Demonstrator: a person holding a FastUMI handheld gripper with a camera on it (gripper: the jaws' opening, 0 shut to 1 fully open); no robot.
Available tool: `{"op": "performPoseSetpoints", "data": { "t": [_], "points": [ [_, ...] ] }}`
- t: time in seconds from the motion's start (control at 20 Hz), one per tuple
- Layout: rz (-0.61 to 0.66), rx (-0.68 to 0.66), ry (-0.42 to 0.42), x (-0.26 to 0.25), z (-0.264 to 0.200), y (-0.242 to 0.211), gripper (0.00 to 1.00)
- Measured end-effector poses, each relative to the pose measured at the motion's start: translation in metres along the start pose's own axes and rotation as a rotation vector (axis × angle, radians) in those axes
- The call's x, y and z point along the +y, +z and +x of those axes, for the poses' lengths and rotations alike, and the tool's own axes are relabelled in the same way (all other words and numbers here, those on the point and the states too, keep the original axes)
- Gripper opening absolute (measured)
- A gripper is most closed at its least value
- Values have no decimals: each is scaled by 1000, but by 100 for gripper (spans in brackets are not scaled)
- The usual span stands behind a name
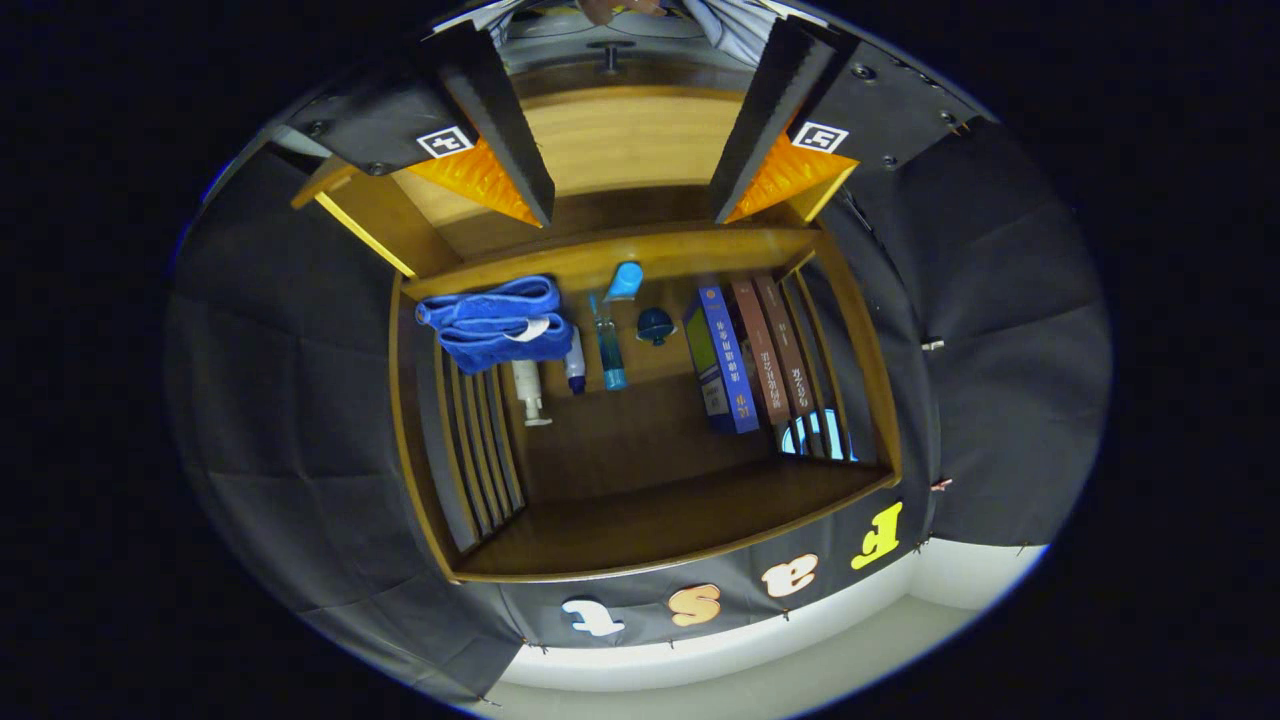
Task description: Pull open the drawer, take out the items inside it, and place them on the countertop above the cabinet.
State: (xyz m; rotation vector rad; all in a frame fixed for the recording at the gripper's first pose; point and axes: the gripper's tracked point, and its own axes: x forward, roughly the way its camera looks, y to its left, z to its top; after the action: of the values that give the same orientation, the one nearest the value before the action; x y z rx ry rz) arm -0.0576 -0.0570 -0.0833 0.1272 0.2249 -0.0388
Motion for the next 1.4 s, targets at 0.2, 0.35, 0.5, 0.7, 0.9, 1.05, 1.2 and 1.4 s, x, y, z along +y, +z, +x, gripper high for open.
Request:
{"op": "performPoseSetpoints", "data": {
  "t": [0.2, 0.35, 0.5, 0.7, 0.9, 1.05, 1.2, 1.4],
  "points": [
    [-20, 13, -23, -4, -21, -44, 100],
    [10, 12, -31, -8, -21, -63, 100],
    [-14, 24, -53, -14, -13, -81, 99],
    [-40, 87, -62, -16, -2, -102, 99],
    [-12, 78, -63, -16, -2, -104, 99],
    [-10, 67, -63, -15, -1, -103, 100],
    [-10, 64, -68, -14, -1, -103, 100],
    [2, 76, -68, -14, 11, -99, 100]
  ]
}}
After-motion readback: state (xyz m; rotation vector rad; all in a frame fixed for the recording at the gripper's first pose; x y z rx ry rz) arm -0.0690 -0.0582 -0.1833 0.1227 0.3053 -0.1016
